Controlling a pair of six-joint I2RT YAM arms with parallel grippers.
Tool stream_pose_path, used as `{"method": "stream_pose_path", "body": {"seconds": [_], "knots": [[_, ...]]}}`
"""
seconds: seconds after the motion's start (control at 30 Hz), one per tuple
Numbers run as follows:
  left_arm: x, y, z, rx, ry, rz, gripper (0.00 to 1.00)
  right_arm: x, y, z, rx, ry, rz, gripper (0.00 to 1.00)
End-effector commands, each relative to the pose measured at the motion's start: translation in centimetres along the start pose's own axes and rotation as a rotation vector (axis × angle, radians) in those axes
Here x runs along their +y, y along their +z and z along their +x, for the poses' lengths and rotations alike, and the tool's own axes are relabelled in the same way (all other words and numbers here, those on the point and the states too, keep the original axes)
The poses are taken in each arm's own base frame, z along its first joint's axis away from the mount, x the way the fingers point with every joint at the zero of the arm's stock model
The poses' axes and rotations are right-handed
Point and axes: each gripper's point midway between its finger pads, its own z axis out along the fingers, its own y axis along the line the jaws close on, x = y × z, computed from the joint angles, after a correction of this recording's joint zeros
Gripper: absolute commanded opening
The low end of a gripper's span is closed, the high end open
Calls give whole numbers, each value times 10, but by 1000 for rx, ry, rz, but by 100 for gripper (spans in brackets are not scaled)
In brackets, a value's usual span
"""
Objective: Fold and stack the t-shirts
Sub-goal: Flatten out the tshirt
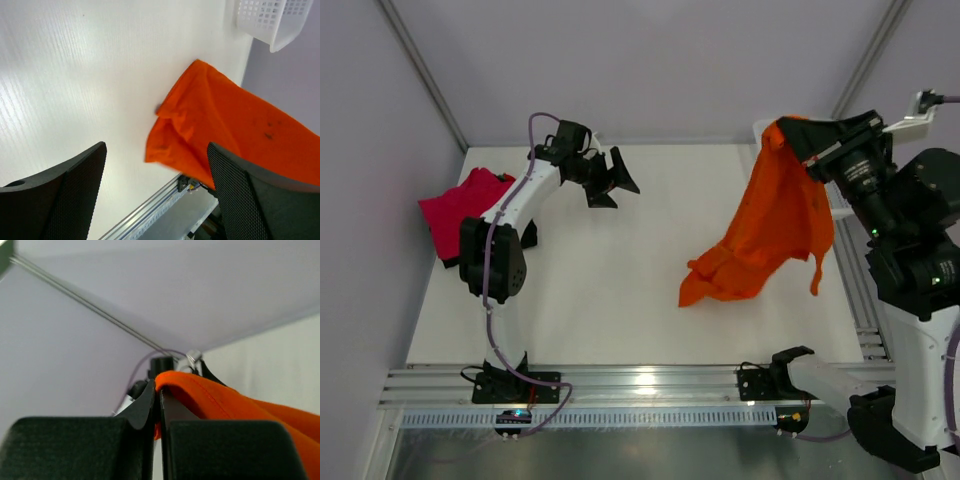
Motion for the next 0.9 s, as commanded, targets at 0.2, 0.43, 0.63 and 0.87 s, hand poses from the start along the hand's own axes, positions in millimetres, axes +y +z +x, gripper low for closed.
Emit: {"method": "stream_pose_path", "body": {"seconds": [0.2, 0.43, 0.63, 0.87], "knots": [[-14, -8, -6, -18, 10, 48, 84, -58, 30, 93, 380, 31, 92, 3], [-10, -8, -6, -23, 18, 32, 84, -27, 35, 93, 396, 26, -80, 3], [-14, -2, -11, -23, 5, 57, 84, 5, 27, 76, 313, 8, -240, 3], [-19, 1, -19, -34, 1, 72, 84, 24, 22, 66, 253, 23, -353, 3]]}}
